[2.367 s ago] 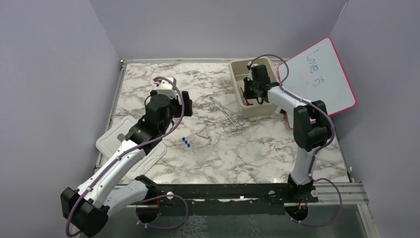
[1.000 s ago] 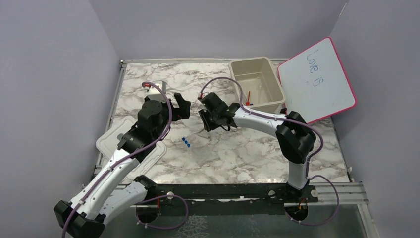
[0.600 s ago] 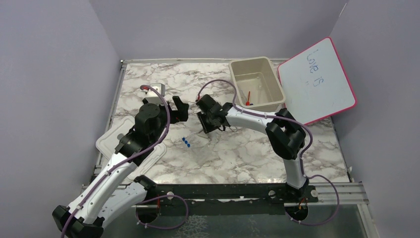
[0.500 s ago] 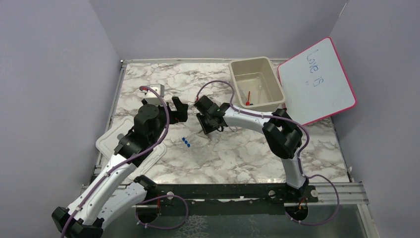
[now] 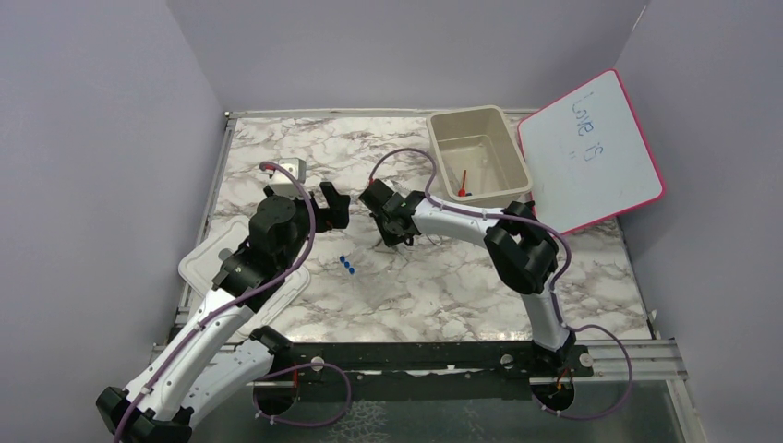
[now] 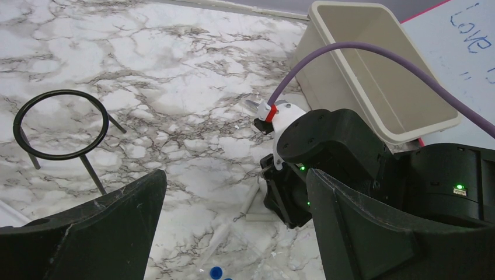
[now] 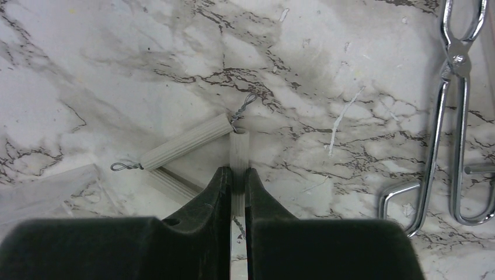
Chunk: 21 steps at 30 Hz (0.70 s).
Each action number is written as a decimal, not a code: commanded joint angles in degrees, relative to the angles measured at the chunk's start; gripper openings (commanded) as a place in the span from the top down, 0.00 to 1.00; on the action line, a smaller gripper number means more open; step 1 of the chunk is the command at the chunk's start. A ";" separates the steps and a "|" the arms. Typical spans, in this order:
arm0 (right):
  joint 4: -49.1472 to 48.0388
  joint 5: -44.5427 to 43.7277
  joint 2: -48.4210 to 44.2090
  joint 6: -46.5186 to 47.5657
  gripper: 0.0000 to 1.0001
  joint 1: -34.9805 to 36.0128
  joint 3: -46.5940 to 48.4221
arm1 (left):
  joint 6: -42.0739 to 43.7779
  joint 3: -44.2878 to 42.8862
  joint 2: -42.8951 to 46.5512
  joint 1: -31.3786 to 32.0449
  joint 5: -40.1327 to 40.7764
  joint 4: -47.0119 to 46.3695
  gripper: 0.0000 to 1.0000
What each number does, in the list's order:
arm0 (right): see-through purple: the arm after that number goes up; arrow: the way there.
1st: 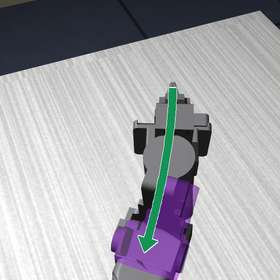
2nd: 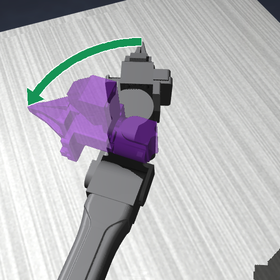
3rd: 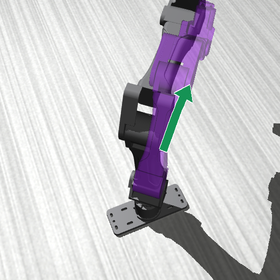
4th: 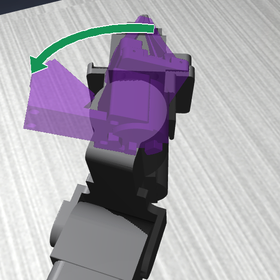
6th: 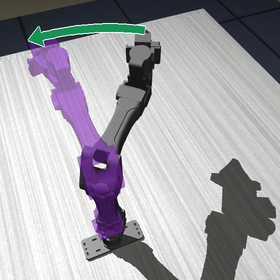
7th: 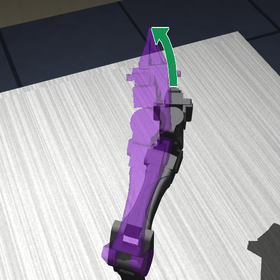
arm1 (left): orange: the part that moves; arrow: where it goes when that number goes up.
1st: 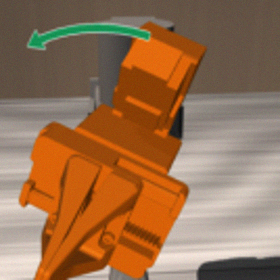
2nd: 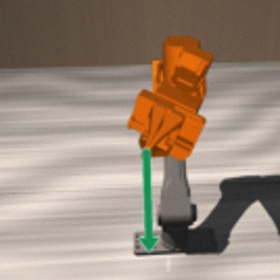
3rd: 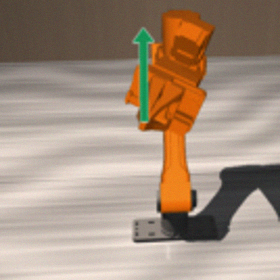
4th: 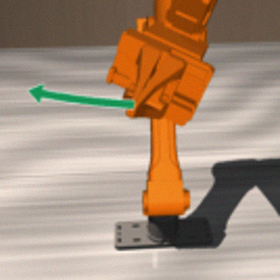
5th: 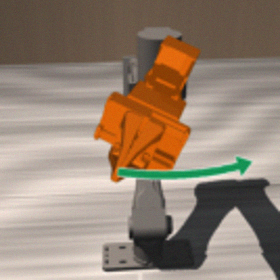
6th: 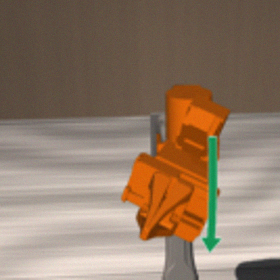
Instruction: Organize the chemistry lab equipment
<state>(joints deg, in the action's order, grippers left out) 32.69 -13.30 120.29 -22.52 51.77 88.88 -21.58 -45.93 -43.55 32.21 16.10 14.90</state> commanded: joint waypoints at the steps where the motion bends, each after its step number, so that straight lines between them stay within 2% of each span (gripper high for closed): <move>1: -1.41 -5.20 -1.76 0.20 0.97 0.26 1.17 | 0.68 0.63 0.51 -0.30 1.69 -0.83 0.08; 12: -9.35 -11.94 -16.95 5.28 0.99 -1.15 -2.34 | 0.92 0.72 0.27 -0.30 3.09 -0.70 0.08; 17: -11.21 -13.40 -23.96 7.53 0.99 -5.89 -2.81 | 0.93 0.67 0.32 -0.30 3.85 -0.67 0.08; 21: -12.78 -12.67 -28.42 9.11 0.99 -13.50 -3.29 | 0.79 0.72 0.03 -0.30 4.18 -0.81 0.08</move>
<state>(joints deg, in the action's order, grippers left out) 23.09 -23.49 95.92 -15.84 44.69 86.96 -21.39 -45.93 -43.55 32.21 18.37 14.92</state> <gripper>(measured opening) 0.123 0.922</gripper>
